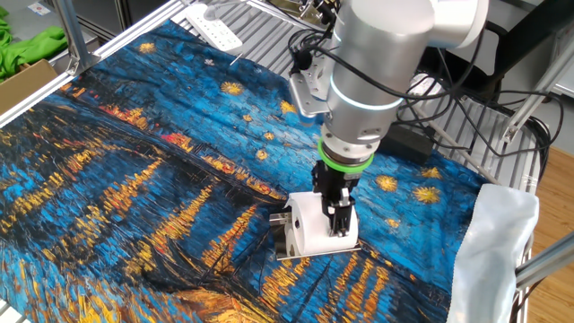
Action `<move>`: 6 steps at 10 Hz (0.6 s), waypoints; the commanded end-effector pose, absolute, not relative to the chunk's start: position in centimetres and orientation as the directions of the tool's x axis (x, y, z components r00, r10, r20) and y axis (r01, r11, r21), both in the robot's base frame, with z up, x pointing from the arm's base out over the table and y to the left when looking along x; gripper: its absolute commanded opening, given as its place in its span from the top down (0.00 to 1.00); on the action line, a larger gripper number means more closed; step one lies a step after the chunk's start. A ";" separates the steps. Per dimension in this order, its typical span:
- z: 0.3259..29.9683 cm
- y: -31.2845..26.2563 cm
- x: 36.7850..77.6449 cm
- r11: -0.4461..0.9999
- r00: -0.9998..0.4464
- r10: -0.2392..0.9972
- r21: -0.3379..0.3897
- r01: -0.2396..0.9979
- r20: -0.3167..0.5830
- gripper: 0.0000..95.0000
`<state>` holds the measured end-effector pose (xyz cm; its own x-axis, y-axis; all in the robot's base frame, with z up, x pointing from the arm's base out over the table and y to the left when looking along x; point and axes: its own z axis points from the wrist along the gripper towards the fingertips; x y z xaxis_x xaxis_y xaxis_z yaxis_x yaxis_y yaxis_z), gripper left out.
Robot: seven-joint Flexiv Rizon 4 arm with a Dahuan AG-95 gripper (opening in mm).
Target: Put the toilet paper on its holder
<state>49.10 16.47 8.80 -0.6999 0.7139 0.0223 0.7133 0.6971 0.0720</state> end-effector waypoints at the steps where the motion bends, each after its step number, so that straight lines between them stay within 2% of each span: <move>1: 9.5 16.4 48.9 0.703 -0.707 0.706 0.080 0.707 0.035 0.00; 2: 9.6 16.4 48.9 0.703 -0.707 0.706 0.083 0.707 0.036 0.20; 3: 9.9 16.4 48.9 0.703 -0.707 0.706 0.081 0.706 0.035 0.00; 6: 9.9 16.4 48.9 0.703 -0.707 0.706 0.081 0.706 0.035 0.00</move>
<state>48.96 16.32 9.81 -0.7073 0.7061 0.0331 0.7060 0.7034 0.0824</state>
